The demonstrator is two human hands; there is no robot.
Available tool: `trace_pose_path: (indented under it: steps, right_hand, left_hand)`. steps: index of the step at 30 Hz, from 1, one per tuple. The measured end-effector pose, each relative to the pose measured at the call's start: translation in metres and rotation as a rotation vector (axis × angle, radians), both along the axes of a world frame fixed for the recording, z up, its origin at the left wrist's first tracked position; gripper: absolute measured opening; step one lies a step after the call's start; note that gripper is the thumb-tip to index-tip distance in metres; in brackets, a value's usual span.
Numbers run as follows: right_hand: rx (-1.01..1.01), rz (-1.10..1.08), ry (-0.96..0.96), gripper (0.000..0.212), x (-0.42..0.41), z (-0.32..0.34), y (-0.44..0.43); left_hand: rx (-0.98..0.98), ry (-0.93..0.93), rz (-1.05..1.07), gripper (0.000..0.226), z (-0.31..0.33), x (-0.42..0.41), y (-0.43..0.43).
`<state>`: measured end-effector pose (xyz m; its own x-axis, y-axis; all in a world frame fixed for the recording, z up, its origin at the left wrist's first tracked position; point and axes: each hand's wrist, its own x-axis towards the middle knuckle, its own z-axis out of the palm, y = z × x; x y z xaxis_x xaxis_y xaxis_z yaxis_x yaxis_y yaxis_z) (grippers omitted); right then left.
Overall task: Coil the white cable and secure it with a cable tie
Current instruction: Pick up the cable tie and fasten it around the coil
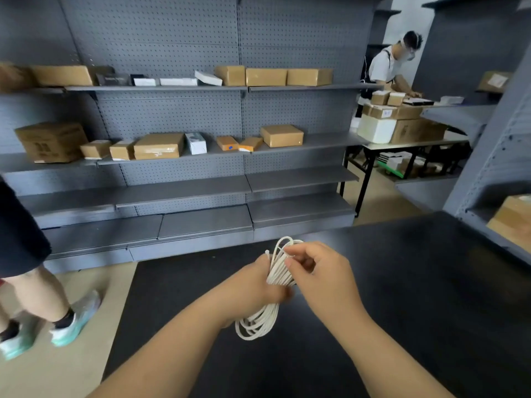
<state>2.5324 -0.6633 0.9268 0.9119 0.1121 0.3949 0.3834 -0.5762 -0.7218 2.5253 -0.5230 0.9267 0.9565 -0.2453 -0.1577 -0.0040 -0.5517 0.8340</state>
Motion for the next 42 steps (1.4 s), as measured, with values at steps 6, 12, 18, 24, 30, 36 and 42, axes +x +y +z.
trace_pose_path:
  steps: [6,12,18,24,30,36,42]
  right_hand:
    - [0.011,-0.156,0.300,0.013,0.021,-0.078,-0.031]
    - [0.098,-0.293,0.520,0.010,0.032,-0.154,-0.070]
    - [0.079,-0.322,0.611,0.013,0.042,-0.196,-0.088]
    - [0.176,-0.326,0.590,0.010,0.060,-0.204,-0.088]
    - [0.231,-0.240,0.491,0.009,0.063,-0.203,-0.075]
    - [0.138,-0.148,0.494,0.005,0.076,-0.208,-0.064]
    - [0.167,-0.162,0.474,0.006,0.079,-0.214,-0.058]
  left_hand:
    - [0.193,0.107,-0.008,0.040,-0.085,0.034,-0.038]
    - [0.164,0.123,-0.106,0.011,-0.168,0.049,-0.083]
    - [0.246,0.145,-0.059,0.024,-0.218,0.059,-0.104]
    - [0.401,0.044,0.015,0.030,-0.230,0.070,-0.106]
    - [0.492,0.103,0.020,0.038,-0.230,0.083,-0.098]
    - [0.498,0.080,-0.024,0.023,-0.236,0.090,-0.095]
    - [0.511,0.011,-0.005,0.033,-0.241,0.090,-0.096]
